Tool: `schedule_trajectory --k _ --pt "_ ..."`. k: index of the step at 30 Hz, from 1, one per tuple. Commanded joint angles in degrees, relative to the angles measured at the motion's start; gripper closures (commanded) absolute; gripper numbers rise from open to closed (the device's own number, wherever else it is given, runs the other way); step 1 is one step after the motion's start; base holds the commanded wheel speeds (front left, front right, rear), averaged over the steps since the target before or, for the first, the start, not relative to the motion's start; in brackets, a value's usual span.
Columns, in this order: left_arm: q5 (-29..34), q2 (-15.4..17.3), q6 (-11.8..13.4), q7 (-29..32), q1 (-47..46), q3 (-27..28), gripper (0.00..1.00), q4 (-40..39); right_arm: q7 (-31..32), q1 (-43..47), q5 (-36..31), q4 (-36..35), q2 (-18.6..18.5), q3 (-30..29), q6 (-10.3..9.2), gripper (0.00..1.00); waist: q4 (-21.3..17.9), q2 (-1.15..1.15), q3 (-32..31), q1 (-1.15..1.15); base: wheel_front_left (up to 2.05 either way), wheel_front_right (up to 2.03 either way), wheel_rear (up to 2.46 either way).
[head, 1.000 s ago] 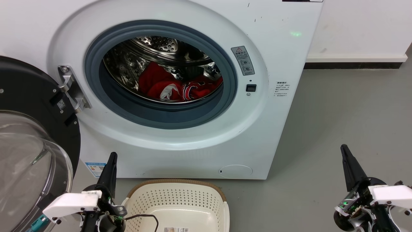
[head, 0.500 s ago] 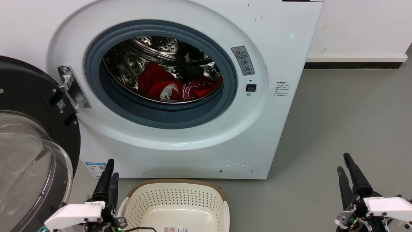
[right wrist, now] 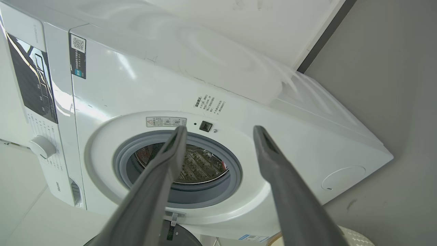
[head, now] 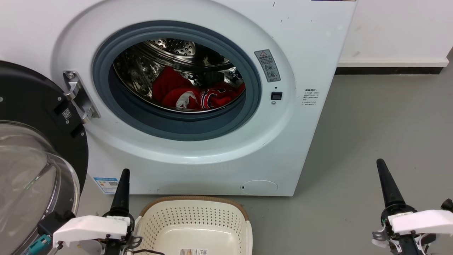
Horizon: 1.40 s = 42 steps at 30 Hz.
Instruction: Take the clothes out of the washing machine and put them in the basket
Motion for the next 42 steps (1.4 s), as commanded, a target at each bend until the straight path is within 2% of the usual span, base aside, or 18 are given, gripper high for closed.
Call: schedule_trajectory --k 1,9,23,33,42 --pt "3.1 0.1 0.53 -0.62 -0.48 -0.5 0.0 -1.64 -0.71 -0.14 -3.39 -1.8 -0.04 0.34 0.0 0.0 0.01 0.0 0.01 0.0 0.0 0.0 0.0" --pt "14.19 0.12 3.03 -2.67 0.33 -2.5 0.0 -3.5 -2.74 1.04 -16.41 -3.77 -0.03 1.79 0.0 0.0 -0.01 0.0 0.03 0.0 0.0 0.0 0.0" --pt "27.16 0.27 5.26 -5.47 1.65 -4.46 0.0 -5.26 -5.58 2.41 -30.27 -6.26 -0.01 2.8 0.0 0.0 0.01 0.0 0.02 0.0 0.0 0.0 0.0" --pt "34.4 0.47 5.94 -7.26 2.45 -5.29 0.0 -6.73 -7.36 3.43 -38.36 -8.14 0.0 3.43 0.0 0.0 -0.04 0.0 -0.04 0.0 0.0 0.0 0.0" --pt "39.64 0.4 5.4 -8.73 3.26 -5.54 0.0 -8.06 -8.82 4.28 -44.84 -9.4 0.01 3.82 0.0 0.0 -0.07 0.0 -0.09 0.0 0.0 0.0 0.0"
